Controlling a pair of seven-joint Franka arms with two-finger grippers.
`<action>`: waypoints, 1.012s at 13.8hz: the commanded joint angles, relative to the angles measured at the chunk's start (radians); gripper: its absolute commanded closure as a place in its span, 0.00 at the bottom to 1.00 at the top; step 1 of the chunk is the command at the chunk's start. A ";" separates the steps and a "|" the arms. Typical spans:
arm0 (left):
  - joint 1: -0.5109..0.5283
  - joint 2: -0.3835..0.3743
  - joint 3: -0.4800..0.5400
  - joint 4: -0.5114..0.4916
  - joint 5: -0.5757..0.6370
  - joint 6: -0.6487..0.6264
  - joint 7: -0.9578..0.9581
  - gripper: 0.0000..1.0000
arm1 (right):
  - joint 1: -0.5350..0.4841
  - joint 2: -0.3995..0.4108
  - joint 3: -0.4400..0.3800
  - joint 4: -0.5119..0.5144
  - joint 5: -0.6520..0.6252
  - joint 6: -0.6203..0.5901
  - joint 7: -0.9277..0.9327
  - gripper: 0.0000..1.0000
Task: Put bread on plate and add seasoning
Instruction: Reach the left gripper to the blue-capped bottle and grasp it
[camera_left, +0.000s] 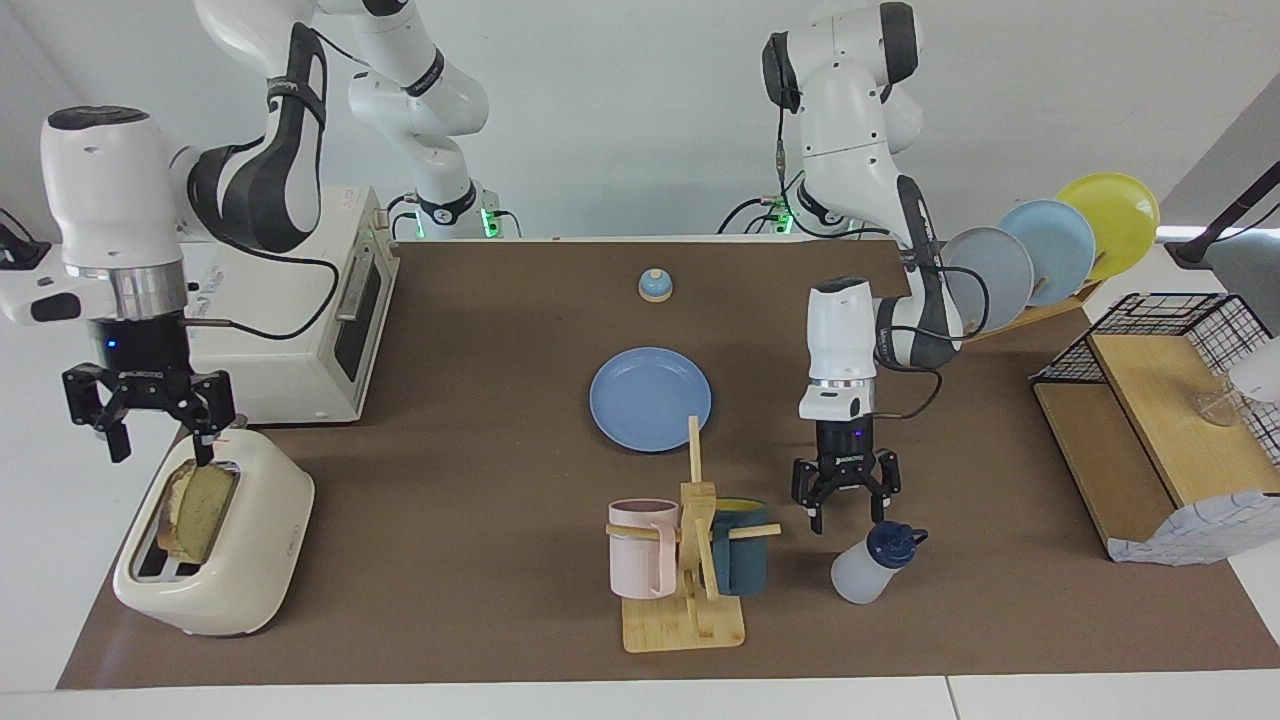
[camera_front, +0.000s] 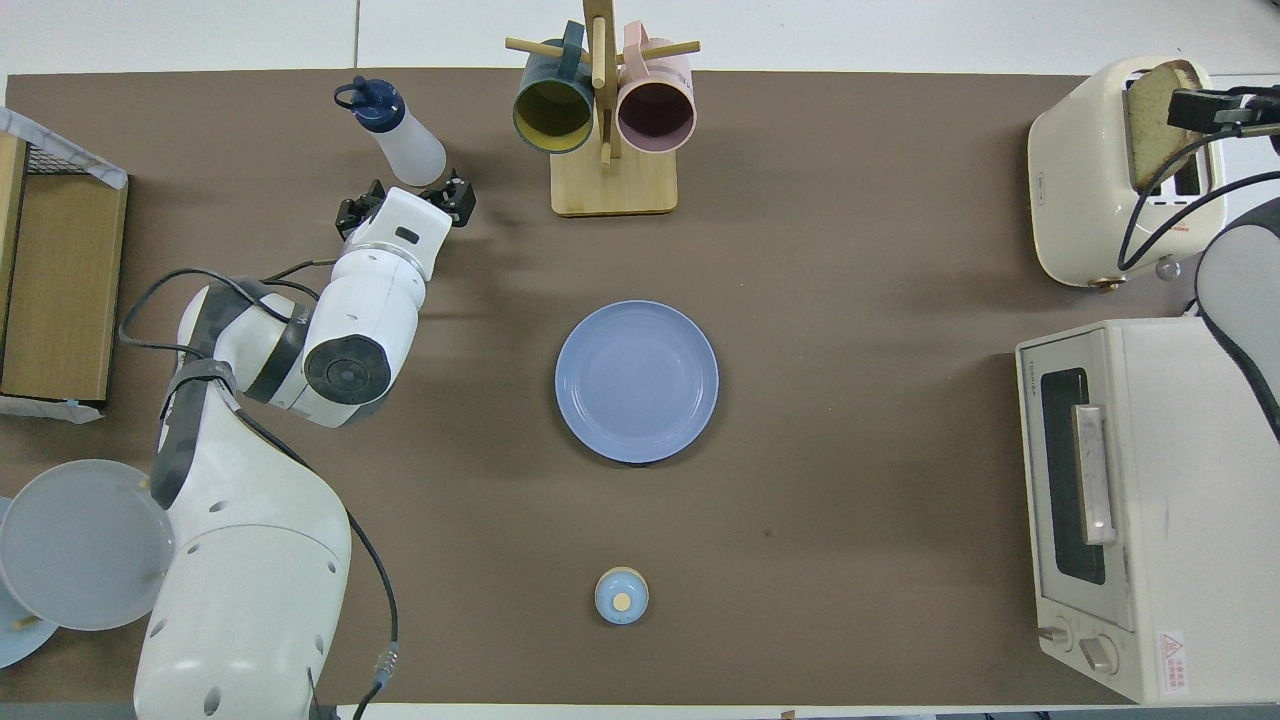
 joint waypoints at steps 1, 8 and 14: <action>-0.013 0.040 0.030 0.107 -0.007 -0.103 -0.003 0.00 | -0.014 0.027 0.007 0.014 0.024 0.010 0.008 0.16; 0.030 0.075 0.026 0.169 0.014 -0.150 0.025 0.00 | -0.013 0.036 0.007 -0.012 0.022 0.024 0.025 0.39; 0.081 0.181 -0.011 0.264 -0.017 -0.133 0.036 0.00 | -0.013 0.026 0.007 -0.044 0.022 0.022 -0.012 0.72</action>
